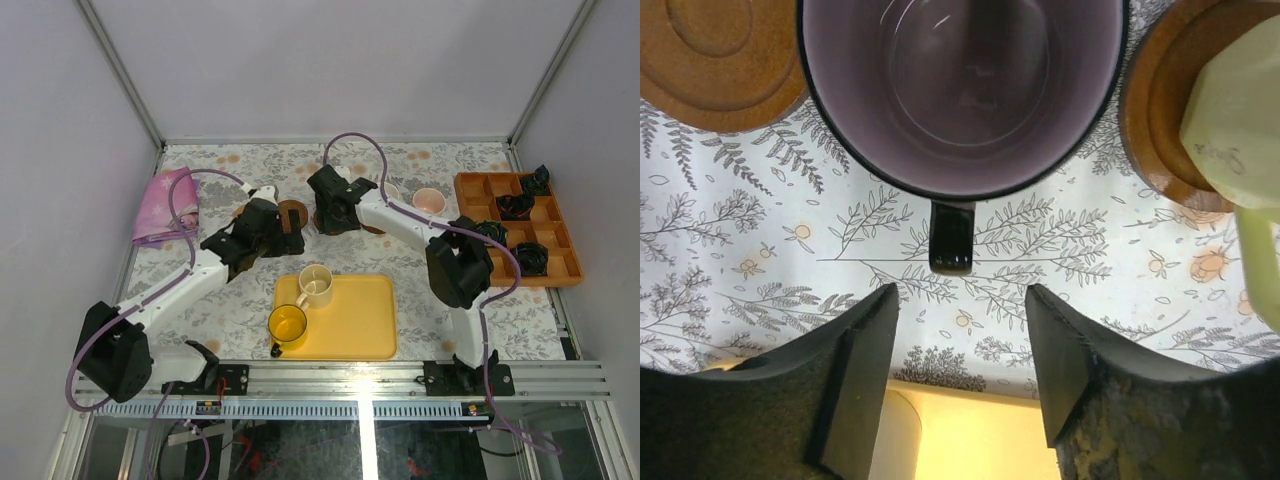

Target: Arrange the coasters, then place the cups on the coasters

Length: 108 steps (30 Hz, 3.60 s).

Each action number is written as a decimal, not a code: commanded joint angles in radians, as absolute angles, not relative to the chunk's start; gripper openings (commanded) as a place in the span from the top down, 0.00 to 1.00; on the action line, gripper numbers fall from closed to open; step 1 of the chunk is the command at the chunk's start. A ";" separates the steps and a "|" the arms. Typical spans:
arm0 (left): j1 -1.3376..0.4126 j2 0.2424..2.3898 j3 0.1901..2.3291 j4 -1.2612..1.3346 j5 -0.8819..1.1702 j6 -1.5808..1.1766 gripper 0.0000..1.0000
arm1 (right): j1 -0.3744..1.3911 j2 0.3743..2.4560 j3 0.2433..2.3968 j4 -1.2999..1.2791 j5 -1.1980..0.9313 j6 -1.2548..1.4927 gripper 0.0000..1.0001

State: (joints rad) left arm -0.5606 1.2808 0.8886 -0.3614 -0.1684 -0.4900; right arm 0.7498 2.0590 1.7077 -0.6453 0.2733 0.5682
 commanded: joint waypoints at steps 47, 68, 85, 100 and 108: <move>-0.815 1.343 0.879 -0.545 0.026 -0.374 0.42 | 0.757 1.537 1.359 -0.532 0.576 0.572 0.15; -0.822 1.343 0.771 -0.436 -0.061 -0.399 1.00 | 0.757 1.541 1.345 -0.539 0.558 0.580 0.15; -0.828 1.185 0.939 -0.468 -0.220 -0.355 1.00 | 0.757 1.460 1.231 -0.564 0.616 0.607 0.31; -0.814 1.170 0.868 -0.260 -0.554 -0.445 1.00 | 0.758 1.288 0.826 -0.474 0.343 0.613 0.51; -0.680 1.186 0.786 -0.001 -0.532 -0.471 1.00 | 0.758 1.293 0.762 -0.444 0.250 0.571 0.60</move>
State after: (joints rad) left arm -0.7597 1.1950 0.8028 -0.2924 -0.4965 -0.4381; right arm 0.7509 1.3098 0.7731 -0.4953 0.3141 0.5999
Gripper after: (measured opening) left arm 0.171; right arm 0.421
